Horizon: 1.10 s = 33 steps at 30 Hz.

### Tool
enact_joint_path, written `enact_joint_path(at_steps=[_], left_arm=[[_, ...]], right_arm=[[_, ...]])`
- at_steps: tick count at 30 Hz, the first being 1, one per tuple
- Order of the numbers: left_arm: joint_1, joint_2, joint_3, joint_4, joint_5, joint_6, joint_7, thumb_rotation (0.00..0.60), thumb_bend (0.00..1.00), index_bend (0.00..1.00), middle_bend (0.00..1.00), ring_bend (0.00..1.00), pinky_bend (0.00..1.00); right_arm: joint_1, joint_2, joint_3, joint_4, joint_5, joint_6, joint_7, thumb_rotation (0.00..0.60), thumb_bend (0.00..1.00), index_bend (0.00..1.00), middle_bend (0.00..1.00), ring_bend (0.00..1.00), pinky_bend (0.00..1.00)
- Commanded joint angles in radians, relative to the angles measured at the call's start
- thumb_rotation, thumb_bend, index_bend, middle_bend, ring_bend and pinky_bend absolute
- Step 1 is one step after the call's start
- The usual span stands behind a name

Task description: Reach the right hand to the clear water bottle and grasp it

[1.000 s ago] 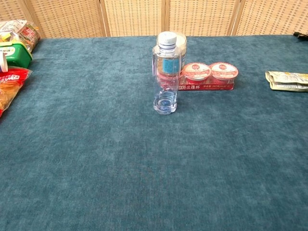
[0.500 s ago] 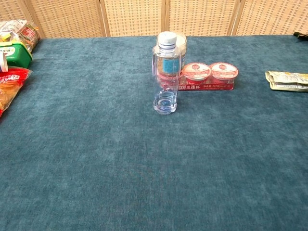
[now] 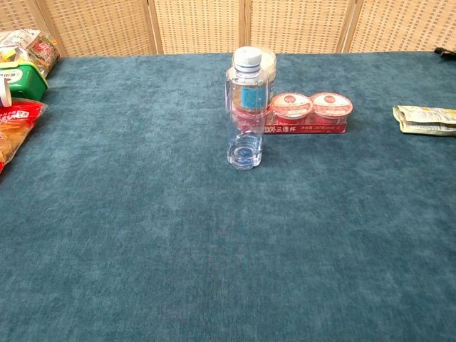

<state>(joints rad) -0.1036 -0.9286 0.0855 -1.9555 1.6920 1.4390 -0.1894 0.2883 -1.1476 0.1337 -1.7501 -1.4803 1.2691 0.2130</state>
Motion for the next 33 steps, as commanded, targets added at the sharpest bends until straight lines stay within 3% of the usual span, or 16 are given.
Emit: enact_joint_path(at_steps=[1, 12, 33], left_arm=[[-0.001, 0.0, 0.0, -0.001, -0.001, -0.001, 0.002, 0.6, 0.43, 0.21, 0.17, 0.0, 0.0], [0.0, 0.005, -0.002, -0.009, -0.013, -0.003, 0.012, 0.6, 0.44, 0.22, 0.17, 0.0, 0.0], [0.019, 0.012, 0.0, 0.006, -0.03, 0.018, -0.004, 0.6, 0.43, 0.21, 0.17, 0.0, 0.0]], right_arm=[[0.049, -0.011, 0.002, 0.008, -0.031, -0.062, 0.111, 0.6, 0.08, 0.0, 0.15, 0.0, 0.0], [0.183, -0.054, 0.004, 0.056, -0.118, -0.174, 0.396, 0.6, 0.07, 0.0, 0.15, 0.0, 0.0], [0.396, -0.188, 0.049, 0.179, -0.087, -0.314, 0.545, 0.6, 0.07, 0.0, 0.15, 0.0, 0.0]])
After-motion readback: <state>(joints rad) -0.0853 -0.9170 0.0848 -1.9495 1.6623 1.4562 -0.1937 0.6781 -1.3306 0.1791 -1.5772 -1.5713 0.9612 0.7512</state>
